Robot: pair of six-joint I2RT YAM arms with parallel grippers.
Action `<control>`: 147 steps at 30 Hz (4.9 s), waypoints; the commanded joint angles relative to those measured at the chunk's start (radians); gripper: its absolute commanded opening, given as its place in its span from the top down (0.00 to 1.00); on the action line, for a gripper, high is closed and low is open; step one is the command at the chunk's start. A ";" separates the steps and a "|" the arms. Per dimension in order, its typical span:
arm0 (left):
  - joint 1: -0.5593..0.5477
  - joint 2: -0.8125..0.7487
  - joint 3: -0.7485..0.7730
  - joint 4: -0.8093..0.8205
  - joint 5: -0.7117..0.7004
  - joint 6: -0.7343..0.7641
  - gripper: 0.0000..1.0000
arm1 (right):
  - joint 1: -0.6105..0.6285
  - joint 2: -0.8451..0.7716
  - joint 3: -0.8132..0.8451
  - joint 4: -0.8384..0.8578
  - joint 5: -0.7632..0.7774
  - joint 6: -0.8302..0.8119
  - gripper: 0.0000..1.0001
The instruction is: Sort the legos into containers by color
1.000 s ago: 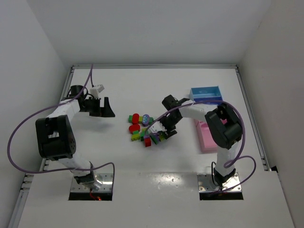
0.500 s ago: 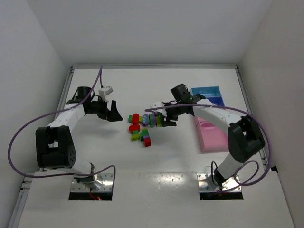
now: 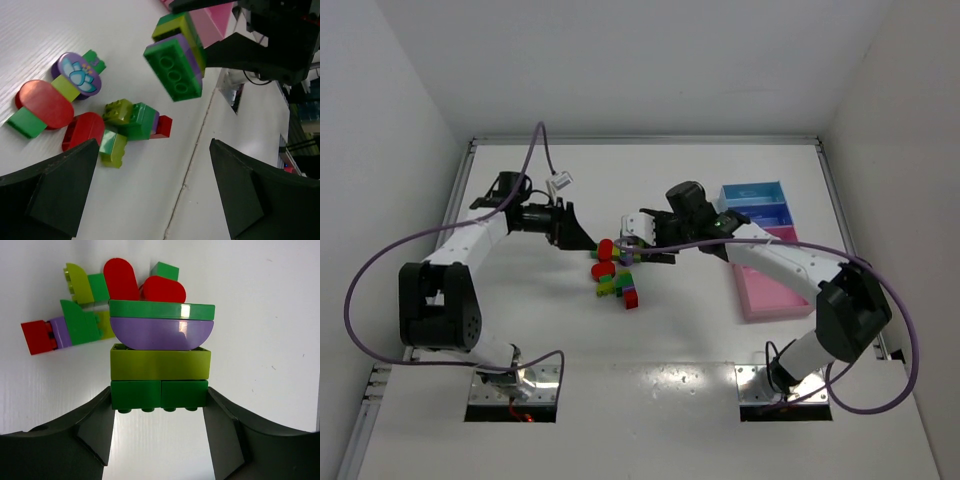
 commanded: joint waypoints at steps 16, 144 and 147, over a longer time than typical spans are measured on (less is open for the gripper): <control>-0.081 0.080 0.100 -0.003 0.129 -0.049 0.03 | 0.132 0.042 0.136 0.079 0.092 0.069 0.74; 0.006 -0.127 0.011 0.076 0.012 -0.071 0.86 | -0.655 -0.389 0.006 -0.644 -0.021 0.313 0.15; -0.015 -0.115 0.020 0.076 0.107 -0.071 0.86 | -0.646 -0.418 -0.004 -0.541 -0.357 0.293 0.15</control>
